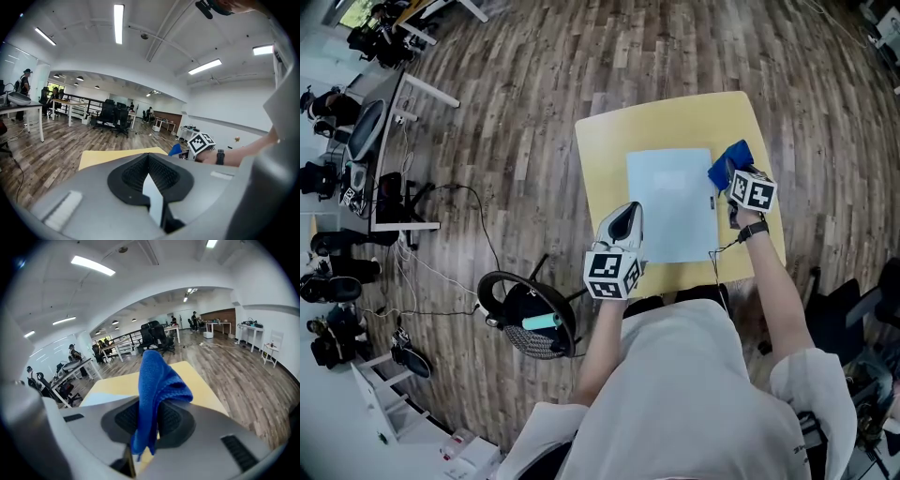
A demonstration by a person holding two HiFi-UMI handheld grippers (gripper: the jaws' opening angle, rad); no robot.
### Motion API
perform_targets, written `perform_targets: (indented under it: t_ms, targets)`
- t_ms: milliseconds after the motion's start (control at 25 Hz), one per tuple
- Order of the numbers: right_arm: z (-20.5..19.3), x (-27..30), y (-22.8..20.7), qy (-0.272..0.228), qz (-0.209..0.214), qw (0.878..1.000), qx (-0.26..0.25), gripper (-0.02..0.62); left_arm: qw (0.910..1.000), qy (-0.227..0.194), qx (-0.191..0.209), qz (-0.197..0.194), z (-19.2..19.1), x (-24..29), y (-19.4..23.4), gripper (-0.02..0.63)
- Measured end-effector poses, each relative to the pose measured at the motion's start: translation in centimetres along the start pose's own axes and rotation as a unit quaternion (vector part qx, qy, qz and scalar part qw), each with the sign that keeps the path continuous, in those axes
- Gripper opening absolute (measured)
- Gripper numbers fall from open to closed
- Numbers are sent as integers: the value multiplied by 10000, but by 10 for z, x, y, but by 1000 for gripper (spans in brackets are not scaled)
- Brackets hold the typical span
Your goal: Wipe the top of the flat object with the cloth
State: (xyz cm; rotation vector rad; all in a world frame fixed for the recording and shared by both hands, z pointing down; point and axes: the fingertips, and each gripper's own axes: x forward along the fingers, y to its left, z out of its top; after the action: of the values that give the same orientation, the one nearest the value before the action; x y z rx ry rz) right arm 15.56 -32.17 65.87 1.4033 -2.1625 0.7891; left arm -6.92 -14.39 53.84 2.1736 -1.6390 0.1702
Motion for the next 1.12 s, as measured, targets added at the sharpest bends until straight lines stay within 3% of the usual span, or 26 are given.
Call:
perform_targets:
  t_ms: [200, 440, 680, 880, 1120]
  targets:
    - [21, -4, 77, -187, 781, 9963, -293, 60, 9998, -104, -52, 184, 2, -12, 9, 9]
    - [12, 6, 200, -98, 1849, 9820, -383, 60, 9985, -187, -143, 489, 1, -35, 32, 9]
    - [-6, 28, 285, -20, 2342, 9713, -412, 60, 9966, -257, -211, 751, 2, -58, 50, 9]
    - [-35, 47, 296, 127, 2195, 9744, -471, 60, 9959, -245, -280, 828, -3, -67, 59, 9]
    - [-35, 43, 231, 150, 1687, 9843, -506, 60, 9973, -236, -255, 653, -2, -48, 48, 9]
